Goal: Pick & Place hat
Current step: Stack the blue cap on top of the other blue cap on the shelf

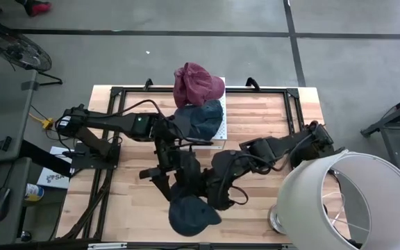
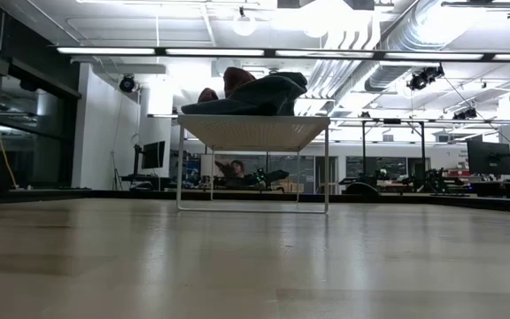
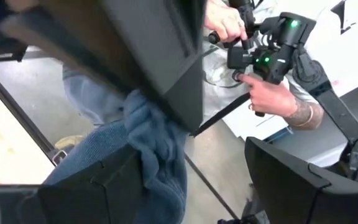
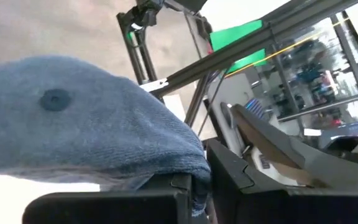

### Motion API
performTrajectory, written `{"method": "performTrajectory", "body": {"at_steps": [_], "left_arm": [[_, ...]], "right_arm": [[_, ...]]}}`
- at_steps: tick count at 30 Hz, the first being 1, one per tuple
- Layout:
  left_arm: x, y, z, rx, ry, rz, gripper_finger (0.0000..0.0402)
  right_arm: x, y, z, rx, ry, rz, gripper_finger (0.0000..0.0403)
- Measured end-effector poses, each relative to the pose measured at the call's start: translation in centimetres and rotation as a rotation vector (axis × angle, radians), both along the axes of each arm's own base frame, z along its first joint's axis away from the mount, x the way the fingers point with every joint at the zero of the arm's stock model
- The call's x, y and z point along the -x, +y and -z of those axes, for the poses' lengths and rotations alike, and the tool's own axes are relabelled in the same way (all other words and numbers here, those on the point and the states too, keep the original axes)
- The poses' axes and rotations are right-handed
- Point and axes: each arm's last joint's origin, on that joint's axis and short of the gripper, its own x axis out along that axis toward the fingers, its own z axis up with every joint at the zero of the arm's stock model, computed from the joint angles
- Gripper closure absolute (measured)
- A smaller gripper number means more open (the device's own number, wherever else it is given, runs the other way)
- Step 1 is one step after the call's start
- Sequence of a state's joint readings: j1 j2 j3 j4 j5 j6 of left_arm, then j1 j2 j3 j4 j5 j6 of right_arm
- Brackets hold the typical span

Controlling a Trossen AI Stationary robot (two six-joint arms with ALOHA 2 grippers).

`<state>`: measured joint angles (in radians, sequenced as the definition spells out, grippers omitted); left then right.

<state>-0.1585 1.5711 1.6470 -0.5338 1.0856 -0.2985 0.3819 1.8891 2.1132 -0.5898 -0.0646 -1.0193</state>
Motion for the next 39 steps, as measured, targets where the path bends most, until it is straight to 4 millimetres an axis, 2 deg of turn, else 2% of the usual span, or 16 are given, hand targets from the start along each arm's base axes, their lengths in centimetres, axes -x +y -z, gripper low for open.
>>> {"method": "performTrajectory", "body": {"at_steps": [4, 8, 14, 23, 28, 35, 39], "left_arm": [[0.1, -0.1, 0.1, 0.000, 0.027, -0.001, 0.0138], [0.1, -0.1, 0.3, -0.015, 0.042, -0.024, 0.0138], [0.1, -0.1, 0.4, -0.025, 0.052, -0.038, 0.0138], [0.0, -0.1, 0.2, -0.020, 0.041, -0.052, 0.0138], [0.1, 1.6, -0.3, -0.010, 0.095, -0.162, 0.0138], [3.3, 5.1, -1.3, -0.123, 0.186, -0.434, 0.0138], [5.4, 5.8, -2.2, -0.191, 0.200, -0.574, 0.0138]], "right_arm": [[0.1, -0.3, 0.1, -0.013, 0.031, -0.010, 0.0382], [0.5, 0.5, 0.1, -0.008, 0.033, -0.030, 0.0382], [1.3, 1.4, -1.6, -0.045, -0.016, -0.088, 0.0382], [1.3, 0.7, -2.3, -0.049, -0.037, -0.083, 0.0382], [1.4, 0.8, -2.1, -0.068, 0.001, -0.057, 0.0382], [1.4, 0.3, -1.4, -0.030, 0.061, 0.076, 0.0382], [1.1, -0.7, -1.2, -0.041, 0.077, 0.239, 0.0382]]}}
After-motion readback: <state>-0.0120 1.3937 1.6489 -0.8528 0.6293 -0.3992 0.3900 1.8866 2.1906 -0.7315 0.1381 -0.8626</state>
